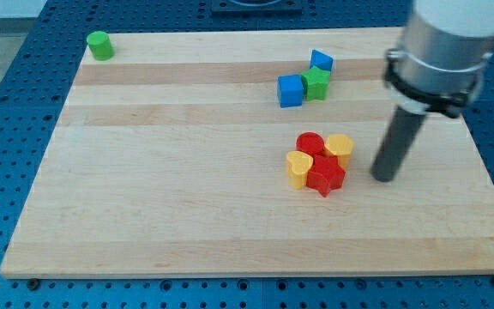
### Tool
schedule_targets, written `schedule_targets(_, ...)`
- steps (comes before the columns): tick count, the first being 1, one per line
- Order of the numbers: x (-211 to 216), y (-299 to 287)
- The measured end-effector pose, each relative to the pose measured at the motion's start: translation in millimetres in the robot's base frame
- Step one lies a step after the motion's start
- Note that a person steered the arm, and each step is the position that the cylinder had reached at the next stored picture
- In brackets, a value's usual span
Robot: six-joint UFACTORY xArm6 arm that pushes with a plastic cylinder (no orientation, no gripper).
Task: Push the yellow hexagon to the left of the blue cube
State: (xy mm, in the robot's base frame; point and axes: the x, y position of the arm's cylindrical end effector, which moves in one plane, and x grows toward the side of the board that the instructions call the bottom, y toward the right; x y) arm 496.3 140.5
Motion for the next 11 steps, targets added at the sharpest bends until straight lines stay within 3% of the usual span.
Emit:
schedule_targets(2,-52,-48)
schedule_targets(4,-56,-47)
schedule_targets(6,-63,-3)
schedule_targets(7,-77,-31)
schedule_targets(9,-90,-167)
schedule_targets(11,-52,-189)
